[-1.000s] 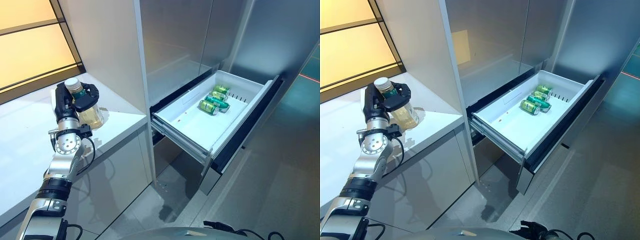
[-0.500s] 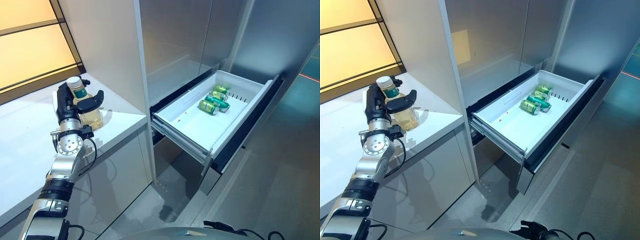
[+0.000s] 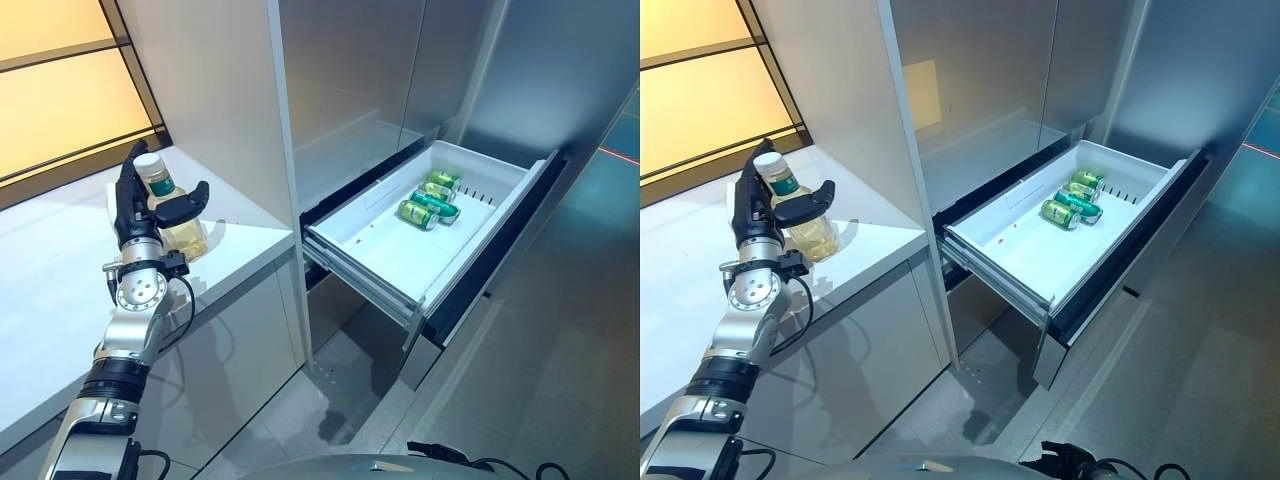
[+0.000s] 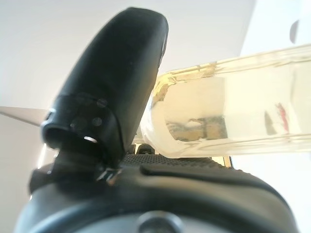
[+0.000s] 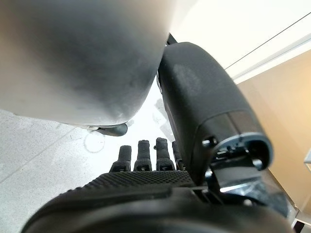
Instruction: Put drinks into fridge and close the fridge
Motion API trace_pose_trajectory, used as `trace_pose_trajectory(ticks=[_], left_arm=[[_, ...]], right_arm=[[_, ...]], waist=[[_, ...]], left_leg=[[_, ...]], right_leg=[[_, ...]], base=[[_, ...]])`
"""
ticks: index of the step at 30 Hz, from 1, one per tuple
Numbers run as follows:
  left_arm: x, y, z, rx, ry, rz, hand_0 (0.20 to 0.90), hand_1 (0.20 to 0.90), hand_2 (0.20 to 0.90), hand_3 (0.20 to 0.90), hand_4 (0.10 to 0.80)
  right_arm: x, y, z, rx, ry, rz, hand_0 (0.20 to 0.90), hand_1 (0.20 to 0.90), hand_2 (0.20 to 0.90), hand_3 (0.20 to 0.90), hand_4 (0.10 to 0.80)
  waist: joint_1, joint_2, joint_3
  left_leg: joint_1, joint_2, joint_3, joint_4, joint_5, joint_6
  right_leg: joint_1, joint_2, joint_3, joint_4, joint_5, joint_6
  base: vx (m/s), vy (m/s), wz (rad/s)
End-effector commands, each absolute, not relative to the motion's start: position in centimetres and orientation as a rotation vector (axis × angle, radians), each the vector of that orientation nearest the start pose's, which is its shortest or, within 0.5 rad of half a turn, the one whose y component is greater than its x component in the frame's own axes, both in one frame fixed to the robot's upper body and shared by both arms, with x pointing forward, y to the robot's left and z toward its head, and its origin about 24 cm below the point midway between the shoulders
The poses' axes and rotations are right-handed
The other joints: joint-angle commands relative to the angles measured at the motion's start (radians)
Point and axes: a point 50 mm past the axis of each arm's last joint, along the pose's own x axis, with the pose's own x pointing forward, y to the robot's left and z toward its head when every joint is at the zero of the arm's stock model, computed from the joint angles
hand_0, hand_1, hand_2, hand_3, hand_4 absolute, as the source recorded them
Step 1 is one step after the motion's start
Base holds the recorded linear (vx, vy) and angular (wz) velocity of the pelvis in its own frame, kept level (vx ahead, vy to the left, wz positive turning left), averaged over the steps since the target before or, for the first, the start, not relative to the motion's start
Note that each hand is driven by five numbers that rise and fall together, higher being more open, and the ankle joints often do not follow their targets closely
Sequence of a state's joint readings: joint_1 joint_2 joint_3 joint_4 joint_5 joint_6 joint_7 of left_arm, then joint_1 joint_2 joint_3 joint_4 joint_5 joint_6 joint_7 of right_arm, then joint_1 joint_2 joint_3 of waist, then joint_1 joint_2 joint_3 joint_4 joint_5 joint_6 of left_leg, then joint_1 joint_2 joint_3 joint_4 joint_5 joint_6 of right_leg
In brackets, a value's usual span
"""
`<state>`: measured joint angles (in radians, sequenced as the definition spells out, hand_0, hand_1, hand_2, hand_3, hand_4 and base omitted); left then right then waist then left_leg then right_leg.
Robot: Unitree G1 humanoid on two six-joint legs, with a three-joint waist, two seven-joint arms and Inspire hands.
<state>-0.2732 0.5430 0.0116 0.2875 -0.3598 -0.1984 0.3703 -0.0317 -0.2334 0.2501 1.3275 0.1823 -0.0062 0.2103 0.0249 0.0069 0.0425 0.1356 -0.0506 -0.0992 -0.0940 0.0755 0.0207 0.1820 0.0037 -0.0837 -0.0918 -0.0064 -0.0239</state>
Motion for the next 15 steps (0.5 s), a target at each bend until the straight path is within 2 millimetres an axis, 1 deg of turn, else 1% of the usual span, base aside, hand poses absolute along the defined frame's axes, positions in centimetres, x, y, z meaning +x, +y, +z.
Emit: trace_pose_trajectory(ticks=[1,10,15], left_arm=[[30.7,27.3,14.0,0.096,-0.385,0.44,0.9,0.9,0.9,0.9,0.8],[30.7,27.5,12.9,-0.051,-0.366,0.477,0.9,0.9,0.9,0.9,0.8],[30.7,27.2,12.8,-0.053,-0.368,0.478,0.9,0.9,0.9,0.9,0.8]], right_arm=[[6.2,-21.8,-17.0,-0.118,1.371,0.176,0.9,0.9,0.9,0.9,0.8],[6.5,-21.4,-17.0,-0.118,1.369,0.179,0.9,0.9,0.9,0.9,0.8],[6.5,-21.5,-17.0,-0.116,1.37,0.177,0.9,0.9,0.9,0.9,0.8]], waist=[[-0.004,0.003,-0.023],[-0.008,-0.001,-0.02],[-0.005,-0.002,-0.021]], left_leg=[[0.02,0.021,0.078,0.007,-0.097,-0.009],[0.018,0.023,0.082,0.007,-0.093,-0.009],[0.017,0.023,0.08,0.007,-0.093,-0.009]], right_leg=[[-0.015,-0.039,0.002,0.01,0.007,0.069],[-0.019,-0.039,0.002,0.013,0.01,0.068],[-0.019,-0.04,0.0,0.012,0.009,0.067]], base=[[0.0,0.0,0.0],[0.0,0.0,0.0],[0.0,0.0,0.0]])
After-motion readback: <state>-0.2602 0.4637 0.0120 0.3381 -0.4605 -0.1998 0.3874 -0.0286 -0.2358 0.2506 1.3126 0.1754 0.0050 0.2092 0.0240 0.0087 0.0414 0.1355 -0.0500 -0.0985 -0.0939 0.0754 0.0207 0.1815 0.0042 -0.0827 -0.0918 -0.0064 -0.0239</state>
